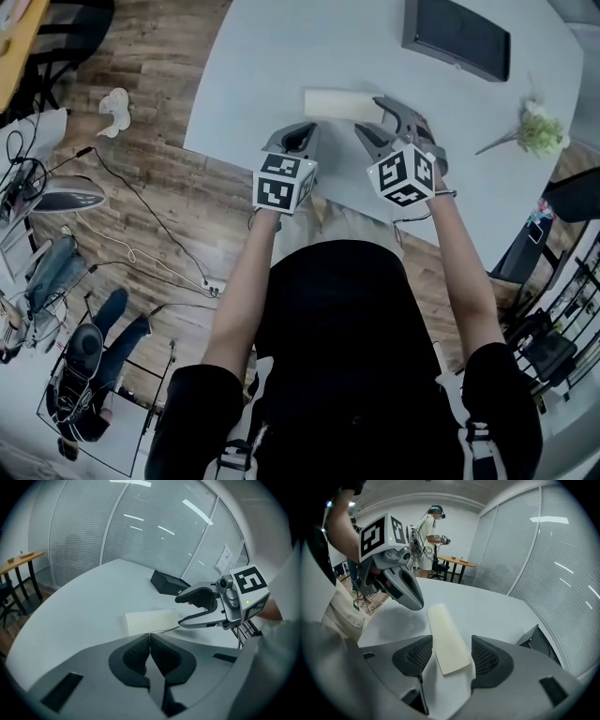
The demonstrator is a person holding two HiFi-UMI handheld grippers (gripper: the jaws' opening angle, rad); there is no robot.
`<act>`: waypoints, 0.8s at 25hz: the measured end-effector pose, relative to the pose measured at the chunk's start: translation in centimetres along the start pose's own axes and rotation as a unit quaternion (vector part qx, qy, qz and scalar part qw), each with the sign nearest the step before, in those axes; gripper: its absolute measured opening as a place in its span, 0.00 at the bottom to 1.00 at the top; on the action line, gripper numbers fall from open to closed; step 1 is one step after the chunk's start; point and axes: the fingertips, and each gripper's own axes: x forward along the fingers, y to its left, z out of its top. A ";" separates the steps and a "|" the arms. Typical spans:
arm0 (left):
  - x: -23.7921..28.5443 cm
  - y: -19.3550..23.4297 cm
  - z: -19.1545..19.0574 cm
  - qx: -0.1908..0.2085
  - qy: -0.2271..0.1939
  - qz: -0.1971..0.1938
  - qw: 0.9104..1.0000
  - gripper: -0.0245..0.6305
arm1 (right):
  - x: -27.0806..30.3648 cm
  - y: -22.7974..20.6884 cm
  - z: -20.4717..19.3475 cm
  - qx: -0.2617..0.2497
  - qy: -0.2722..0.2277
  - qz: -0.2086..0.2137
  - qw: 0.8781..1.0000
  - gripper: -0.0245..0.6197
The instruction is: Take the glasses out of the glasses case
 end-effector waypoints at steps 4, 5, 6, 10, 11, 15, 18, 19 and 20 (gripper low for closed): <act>1.1 0.3 -0.7 0.007 0.018 0.006 1.000 0.07 | 0.9 0.1 -1.0 -0.012 0.016 0.005 1.000 0.48; 1.3 0.5 -0.9 0.010 0.022 0.009 1.000 0.07 | 1.1 0.1 -1.0 -0.011 0.018 0.005 1.000 0.48; 1.5 0.7 -1.0 0.011 0.025 0.010 1.000 0.07 | 1.3 0.2 -1.1 -0.010 0.020 0.006 1.000 0.48; 2.1 1.0 -1.2 0.005 0.031 0.014 0.999 0.07 | 1.7 0.4 -1.8 -0.021 0.028 0.009 0.999 0.48; 2.3 0.9 -1.3 0.004 0.034 0.015 0.999 0.07 | 1.7 0.4 -2.1 -0.024 0.029 0.010 0.999 0.48; 2.9 1.0 -1.5 0.006 0.046 0.020 0.999 0.07 | 2.1 0.3 -2.6 -0.046 0.038 0.012 0.998 0.48; 3.2 1.3 -1.4 0.004 0.047 0.021 0.999 0.07 | 2.7 0.2 -2.7 -0.058 0.042 0.013 0.997 0.48; 3.3 1.4 -1.3 0.004 0.048 0.021 0.999 0.07 | 2.9 0.1 -2.7 -0.060 0.042 0.015 0.997 0.49; 3.4 1.4 -1.2 0.004 0.049 0.021 0.999 0.07 | 3.0 0.1 -2.7 -0.061 0.041 0.016 0.997 0.49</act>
